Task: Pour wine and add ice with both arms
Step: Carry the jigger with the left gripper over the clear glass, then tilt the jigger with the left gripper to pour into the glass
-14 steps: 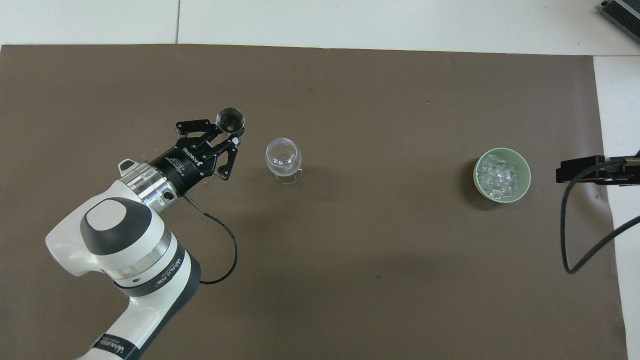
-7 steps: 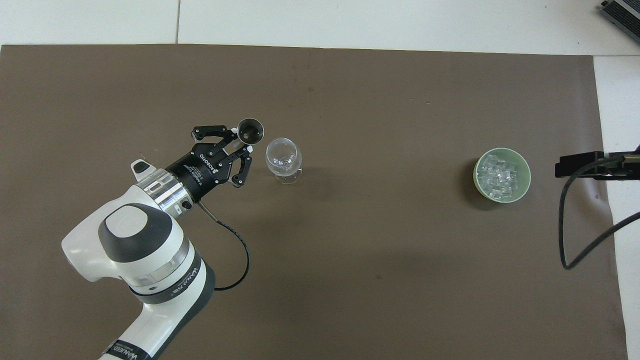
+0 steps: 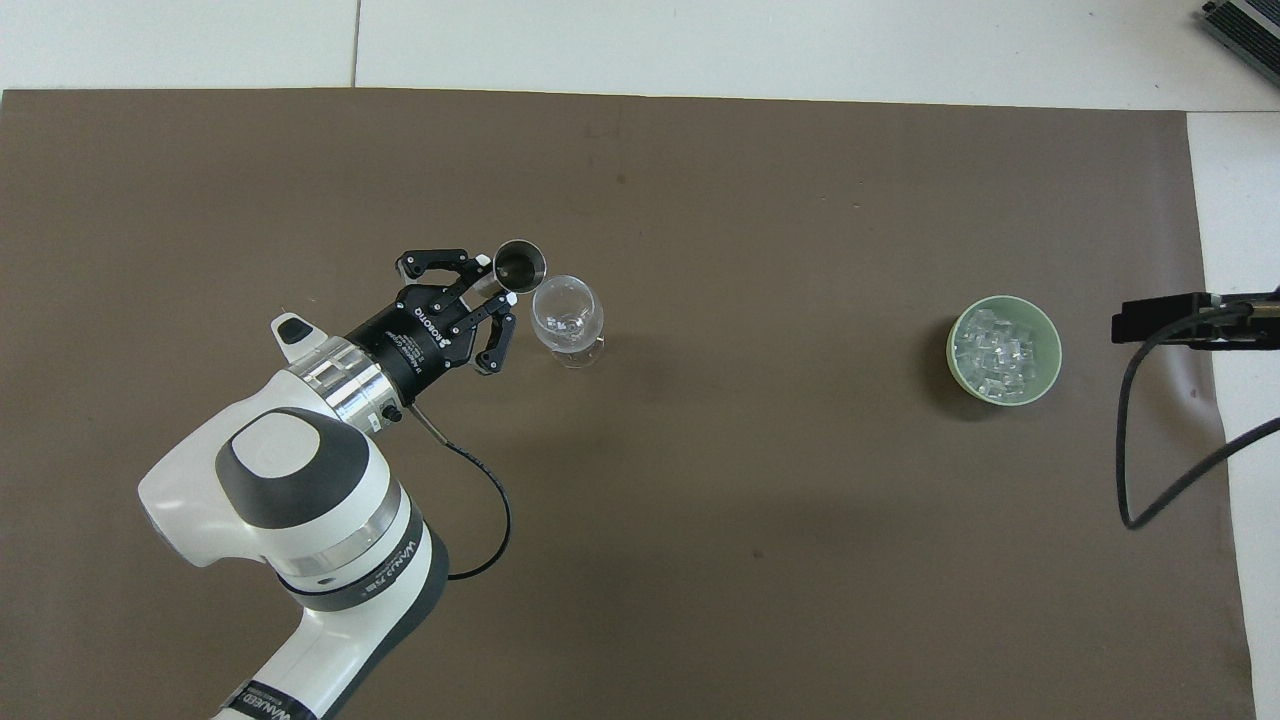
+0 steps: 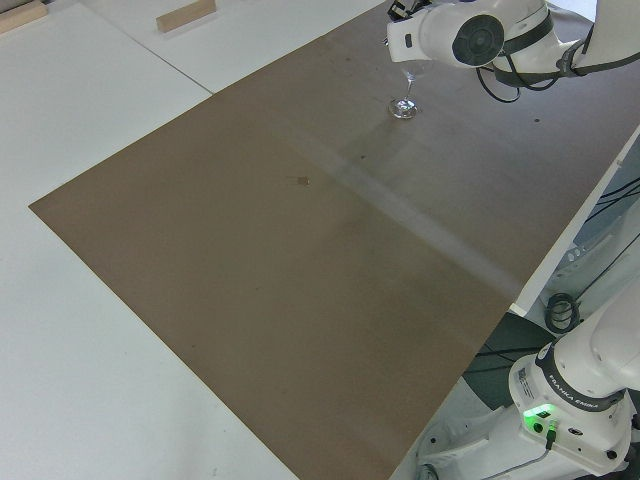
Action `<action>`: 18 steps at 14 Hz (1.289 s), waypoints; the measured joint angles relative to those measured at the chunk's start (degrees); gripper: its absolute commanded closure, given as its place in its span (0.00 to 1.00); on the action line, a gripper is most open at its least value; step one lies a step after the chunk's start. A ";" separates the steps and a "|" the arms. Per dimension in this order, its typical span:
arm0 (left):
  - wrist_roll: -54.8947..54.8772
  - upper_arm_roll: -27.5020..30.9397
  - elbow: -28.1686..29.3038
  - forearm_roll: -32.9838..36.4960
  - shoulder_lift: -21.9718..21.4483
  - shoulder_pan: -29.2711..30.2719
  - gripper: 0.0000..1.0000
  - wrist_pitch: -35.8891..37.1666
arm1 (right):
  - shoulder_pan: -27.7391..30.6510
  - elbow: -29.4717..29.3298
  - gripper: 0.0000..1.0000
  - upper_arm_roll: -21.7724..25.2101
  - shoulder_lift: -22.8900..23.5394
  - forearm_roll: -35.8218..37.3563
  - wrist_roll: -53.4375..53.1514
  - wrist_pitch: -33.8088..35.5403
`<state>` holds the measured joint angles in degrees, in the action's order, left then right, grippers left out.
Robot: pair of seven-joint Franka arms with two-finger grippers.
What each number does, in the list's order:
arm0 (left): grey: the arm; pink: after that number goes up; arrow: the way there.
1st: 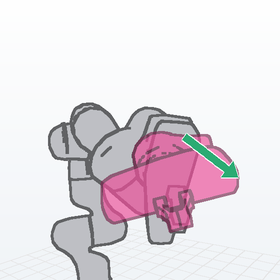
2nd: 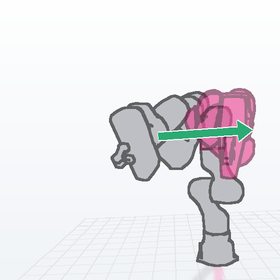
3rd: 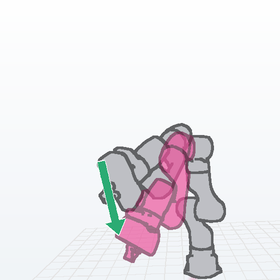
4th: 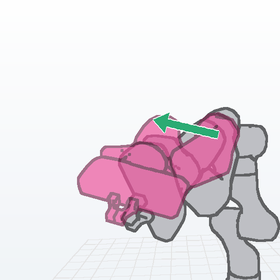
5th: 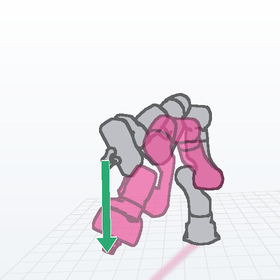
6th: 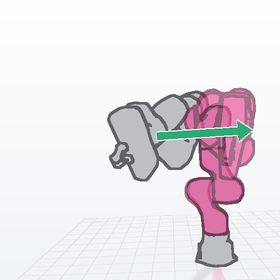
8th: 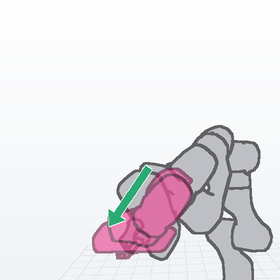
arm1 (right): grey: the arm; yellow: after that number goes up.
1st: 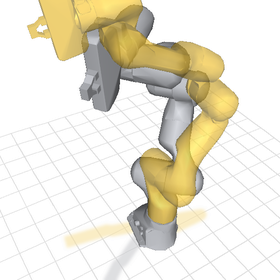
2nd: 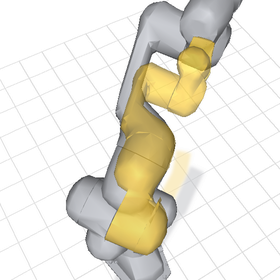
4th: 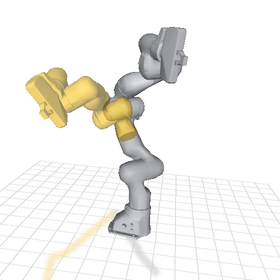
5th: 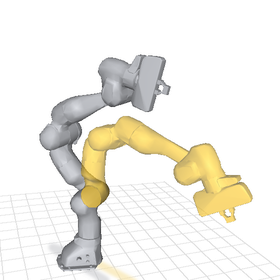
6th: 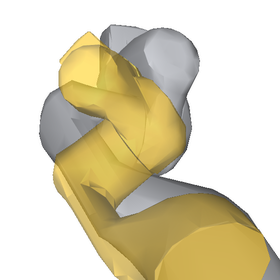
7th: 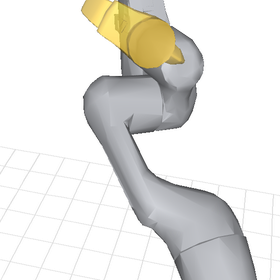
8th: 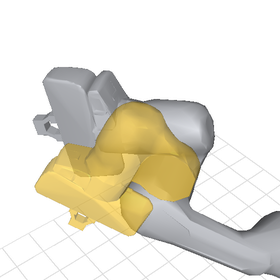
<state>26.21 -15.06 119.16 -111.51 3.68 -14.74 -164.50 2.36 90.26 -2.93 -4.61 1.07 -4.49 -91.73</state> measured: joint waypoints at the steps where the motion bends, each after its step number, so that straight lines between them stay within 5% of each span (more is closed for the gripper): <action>1: -2.10 0.00 -0.11 0.14 0.05 0.00 1.00 -0.04 | 0.00 -0.85 0.00 0.00 0.70 -0.01 -0.71 1.20; 18: -23.29 -0.13 -0.70 2.03 0.98 -1.25 1.00 -3.21 | 0.23 -3.16 0.00 0.18 2.82 -0.01 -3.15 4.64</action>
<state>2.92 -15.19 118.47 -109.48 4.66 -15.99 -167.71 2.59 87.11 -2.75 -1.80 1.05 -7.64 -87.08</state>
